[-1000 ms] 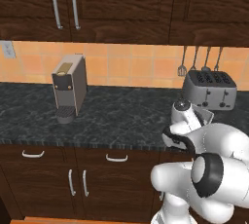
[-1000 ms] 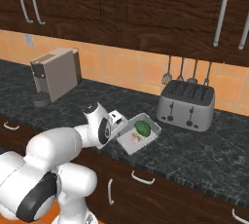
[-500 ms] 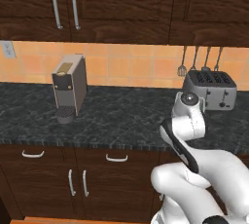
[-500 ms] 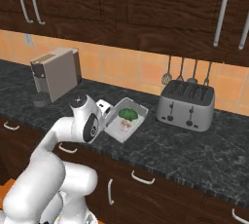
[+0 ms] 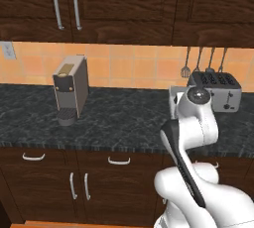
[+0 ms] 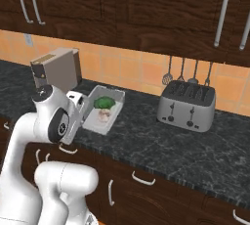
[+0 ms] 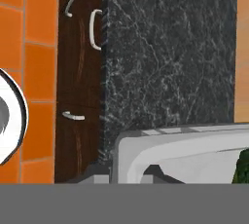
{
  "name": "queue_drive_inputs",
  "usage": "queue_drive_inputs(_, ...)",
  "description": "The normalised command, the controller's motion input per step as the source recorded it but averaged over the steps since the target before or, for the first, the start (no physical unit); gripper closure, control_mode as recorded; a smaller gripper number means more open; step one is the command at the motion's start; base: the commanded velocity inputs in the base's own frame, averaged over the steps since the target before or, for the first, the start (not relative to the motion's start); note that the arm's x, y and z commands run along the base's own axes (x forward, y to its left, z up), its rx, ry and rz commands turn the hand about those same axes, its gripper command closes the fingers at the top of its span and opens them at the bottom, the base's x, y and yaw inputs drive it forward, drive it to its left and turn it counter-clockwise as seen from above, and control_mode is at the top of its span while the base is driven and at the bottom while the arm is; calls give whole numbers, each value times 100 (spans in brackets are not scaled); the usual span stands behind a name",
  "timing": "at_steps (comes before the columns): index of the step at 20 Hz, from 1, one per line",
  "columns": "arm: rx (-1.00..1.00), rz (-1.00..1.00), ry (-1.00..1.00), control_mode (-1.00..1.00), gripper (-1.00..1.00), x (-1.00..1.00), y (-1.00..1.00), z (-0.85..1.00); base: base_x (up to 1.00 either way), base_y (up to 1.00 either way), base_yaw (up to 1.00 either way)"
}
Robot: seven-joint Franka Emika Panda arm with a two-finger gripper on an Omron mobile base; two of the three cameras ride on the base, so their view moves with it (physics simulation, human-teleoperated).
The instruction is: Take the meat container that has the steak and place it on the second highest rack of the freezer. Then take the vegetable container that has the garlic and broccoli and place it on the highest rack of the freezer.
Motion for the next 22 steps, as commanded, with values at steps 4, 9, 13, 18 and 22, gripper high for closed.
queue_drive_inputs(4, -9, 14, 0, -100, 100, -87, 32, 72, 0, 0, 0)
queue_drive_inputs(9, -2, 2, -4, -100, 100, -99, -3, 10, 0, 0, 0)
queue_drive_inputs(13, 0, 0, 0, -100, 100, -23, 0, -1, 0, 0, 0)
queue_drive_inputs(18, 0, 0, 0, 100, 100, -6, 0, 0, -31, 20, -17)
queue_drive_inputs(22, 0, 0, 0, 100, 100, 0, 0, 0, -47, 39, -64)
